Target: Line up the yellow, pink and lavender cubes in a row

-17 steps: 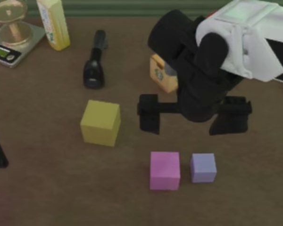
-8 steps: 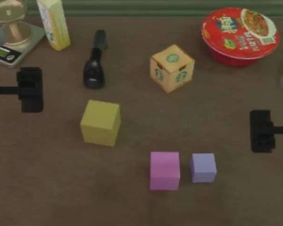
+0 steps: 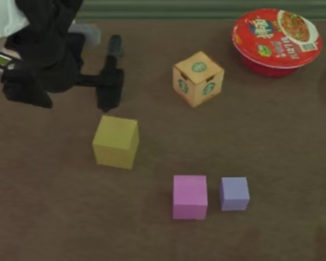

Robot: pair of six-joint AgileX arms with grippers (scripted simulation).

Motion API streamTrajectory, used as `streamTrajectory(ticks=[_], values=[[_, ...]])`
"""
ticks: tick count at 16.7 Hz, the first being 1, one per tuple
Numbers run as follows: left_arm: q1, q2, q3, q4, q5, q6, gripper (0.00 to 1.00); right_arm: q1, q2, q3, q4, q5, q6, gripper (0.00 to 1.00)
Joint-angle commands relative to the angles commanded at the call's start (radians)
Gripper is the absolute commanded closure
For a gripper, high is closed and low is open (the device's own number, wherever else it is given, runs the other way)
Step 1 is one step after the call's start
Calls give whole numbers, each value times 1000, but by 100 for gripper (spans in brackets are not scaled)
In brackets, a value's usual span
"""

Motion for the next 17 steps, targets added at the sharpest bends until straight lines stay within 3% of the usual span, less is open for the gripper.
streamTrajectory(ticks=[7,17], values=[[-81,344,308,-193,0,-42,0,-141,-415,-215,315,-65,-117,0],[-84,379,301,-166,-1,-43,0,-152,-443,-227,342,-71,-126,0]])
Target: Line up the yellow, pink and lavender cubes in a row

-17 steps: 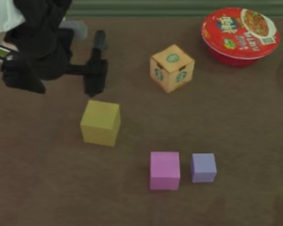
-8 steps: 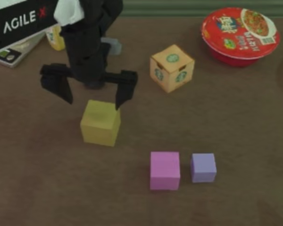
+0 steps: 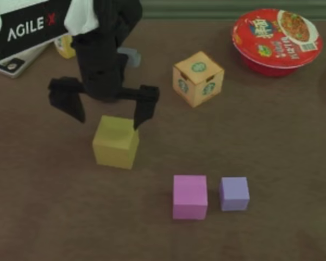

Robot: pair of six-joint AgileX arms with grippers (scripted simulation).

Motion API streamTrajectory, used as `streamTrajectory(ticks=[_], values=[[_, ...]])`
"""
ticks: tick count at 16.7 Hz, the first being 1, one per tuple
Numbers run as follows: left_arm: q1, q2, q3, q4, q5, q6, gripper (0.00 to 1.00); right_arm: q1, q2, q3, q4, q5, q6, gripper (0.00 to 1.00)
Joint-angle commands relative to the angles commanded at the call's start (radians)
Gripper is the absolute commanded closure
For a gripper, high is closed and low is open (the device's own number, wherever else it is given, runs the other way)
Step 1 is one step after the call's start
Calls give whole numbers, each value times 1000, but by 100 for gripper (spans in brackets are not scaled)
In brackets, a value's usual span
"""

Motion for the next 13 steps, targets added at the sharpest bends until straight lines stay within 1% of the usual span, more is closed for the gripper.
streamTrajectory(ticks=[7,12,13], values=[[-1,75,-175,255,1,1,0,0,0,0,0,0,0,0],[-1,81,-187,271,1,1,0,0,0,0,0,0,0,0],[-1,81,-187,271,1,1,8,0,0,0,0,0,0,0]])
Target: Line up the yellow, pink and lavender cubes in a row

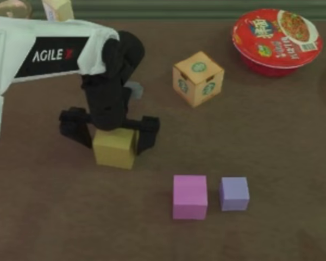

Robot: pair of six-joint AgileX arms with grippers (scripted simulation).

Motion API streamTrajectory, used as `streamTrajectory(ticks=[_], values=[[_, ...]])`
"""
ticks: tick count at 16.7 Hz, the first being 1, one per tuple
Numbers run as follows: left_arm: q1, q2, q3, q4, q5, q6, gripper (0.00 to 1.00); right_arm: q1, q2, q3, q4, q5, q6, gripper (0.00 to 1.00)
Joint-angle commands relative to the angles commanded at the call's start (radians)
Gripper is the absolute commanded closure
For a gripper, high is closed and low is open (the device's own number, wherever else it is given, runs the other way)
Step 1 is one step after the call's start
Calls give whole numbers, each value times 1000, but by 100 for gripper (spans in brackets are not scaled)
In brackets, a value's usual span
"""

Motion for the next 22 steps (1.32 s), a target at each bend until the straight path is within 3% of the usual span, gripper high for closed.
streamTrajectory(ticks=[12,22], values=[[0,0,0,0,0,0,98,0,0,0,0,0,0,0],[1,-8,5,-6,-2,2,100,0,0,0,0,0,0,0]])
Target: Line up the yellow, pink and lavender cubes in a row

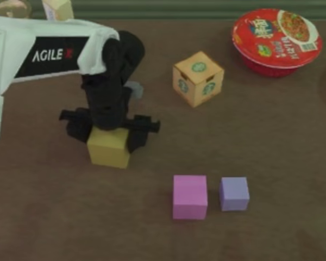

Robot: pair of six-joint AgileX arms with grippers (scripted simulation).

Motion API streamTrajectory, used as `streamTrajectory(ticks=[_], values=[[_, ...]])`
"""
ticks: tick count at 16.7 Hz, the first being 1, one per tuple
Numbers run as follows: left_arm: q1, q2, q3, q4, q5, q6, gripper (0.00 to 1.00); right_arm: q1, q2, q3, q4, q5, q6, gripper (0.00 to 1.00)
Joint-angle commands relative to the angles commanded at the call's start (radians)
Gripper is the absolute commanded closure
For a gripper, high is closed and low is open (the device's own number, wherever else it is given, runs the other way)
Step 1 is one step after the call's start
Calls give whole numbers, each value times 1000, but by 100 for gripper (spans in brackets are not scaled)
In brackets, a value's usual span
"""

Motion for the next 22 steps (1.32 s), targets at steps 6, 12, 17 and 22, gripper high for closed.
streamTrajectory(ticks=[6,12,17,22], values=[[15,-55,122,-188,-1,-4,100,0,0,0,0,0,0,0],[13,-74,156,-234,-1,-1,100,0,0,0,0,0,0,0],[-42,-165,53,-219,-3,-115,100,0,0,0,0,0,0,0],[-154,-331,-143,-195,-5,-342,100,0,0,0,0,0,0,0]])
